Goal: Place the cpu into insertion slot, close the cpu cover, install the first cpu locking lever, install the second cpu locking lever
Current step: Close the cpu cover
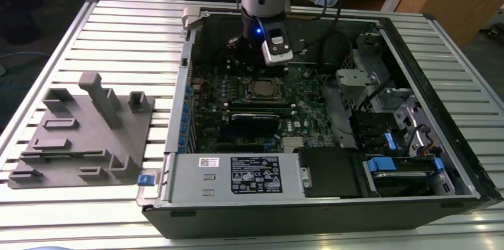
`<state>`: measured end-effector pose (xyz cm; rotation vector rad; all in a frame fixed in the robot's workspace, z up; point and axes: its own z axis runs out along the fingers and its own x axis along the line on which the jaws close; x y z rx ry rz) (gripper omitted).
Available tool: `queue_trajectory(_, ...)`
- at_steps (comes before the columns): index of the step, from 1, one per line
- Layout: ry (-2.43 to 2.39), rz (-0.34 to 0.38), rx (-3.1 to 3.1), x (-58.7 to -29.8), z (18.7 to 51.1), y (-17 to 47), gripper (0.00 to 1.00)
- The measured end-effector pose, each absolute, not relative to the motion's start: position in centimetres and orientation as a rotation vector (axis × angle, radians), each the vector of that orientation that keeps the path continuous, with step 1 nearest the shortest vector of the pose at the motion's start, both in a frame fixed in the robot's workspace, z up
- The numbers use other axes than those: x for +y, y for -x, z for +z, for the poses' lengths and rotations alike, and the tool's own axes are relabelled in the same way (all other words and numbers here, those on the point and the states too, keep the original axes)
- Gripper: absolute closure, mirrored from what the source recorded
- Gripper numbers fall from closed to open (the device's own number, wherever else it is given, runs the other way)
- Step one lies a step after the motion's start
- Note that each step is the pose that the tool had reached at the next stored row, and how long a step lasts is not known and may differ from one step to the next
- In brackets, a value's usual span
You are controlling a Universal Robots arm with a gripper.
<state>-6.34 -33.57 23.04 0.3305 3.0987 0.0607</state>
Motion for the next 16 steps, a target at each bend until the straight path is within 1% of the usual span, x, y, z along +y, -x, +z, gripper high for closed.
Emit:
queue_trajectory(4,-0.236,0.061,3.108,-33.58,22.9,6.35,0.89)
queue_trajectory(16,-0.168,0.062,3.114,-33.57,22.5,6.63,0.89)
